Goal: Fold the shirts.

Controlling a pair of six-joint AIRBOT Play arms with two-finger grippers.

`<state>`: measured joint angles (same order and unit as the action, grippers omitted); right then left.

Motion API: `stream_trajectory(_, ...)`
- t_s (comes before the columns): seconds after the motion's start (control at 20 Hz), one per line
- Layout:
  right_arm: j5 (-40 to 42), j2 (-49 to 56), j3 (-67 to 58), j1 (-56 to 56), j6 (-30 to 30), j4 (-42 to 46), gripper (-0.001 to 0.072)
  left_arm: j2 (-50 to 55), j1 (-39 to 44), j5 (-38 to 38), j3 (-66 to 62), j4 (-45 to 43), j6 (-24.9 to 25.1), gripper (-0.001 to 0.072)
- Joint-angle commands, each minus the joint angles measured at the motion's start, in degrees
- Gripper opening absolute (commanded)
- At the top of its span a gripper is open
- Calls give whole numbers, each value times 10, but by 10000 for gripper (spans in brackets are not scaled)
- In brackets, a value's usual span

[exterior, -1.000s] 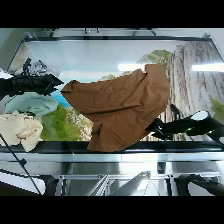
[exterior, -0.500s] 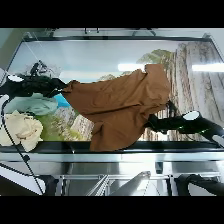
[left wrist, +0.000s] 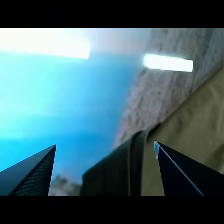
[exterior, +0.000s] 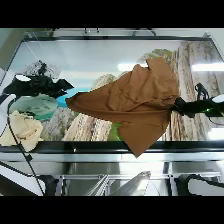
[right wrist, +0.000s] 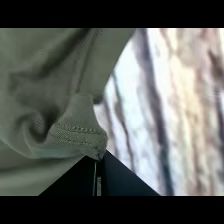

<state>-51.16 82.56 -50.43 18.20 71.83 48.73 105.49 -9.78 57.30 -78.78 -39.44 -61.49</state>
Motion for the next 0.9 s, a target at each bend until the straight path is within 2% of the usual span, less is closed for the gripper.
stream_trajectory(0.0, -23, 50, -60, -3, -29, -14, 23, 0, 52, 24, 24, -1, 0, 699)
stream_trajectory(0.2, -23, 60, -66, -8, -29, -14, 23, 0, 93, 87, 45, -70, -6, 696)
stream_trajectory(0.45, -38, 60, -66, -8, -31, -14, 24, 0, 79, 196, -19, -146, -43, 696)
stream_trajectory(0.6, -49, 60, -66, -8, -31, -14, 23, 0, 60, 245, -73, -254, -72, 697)
stream_trajectory(0.7, -54, 60, -66, -8, -31, -14, 23, 0, 50, 254, -85, -291, -72, 696)
stream_trajectory(0.85, -64, 60, -66, -8, -31, -14, 23, 0, 43, 241, -86, -296, -69, 694)
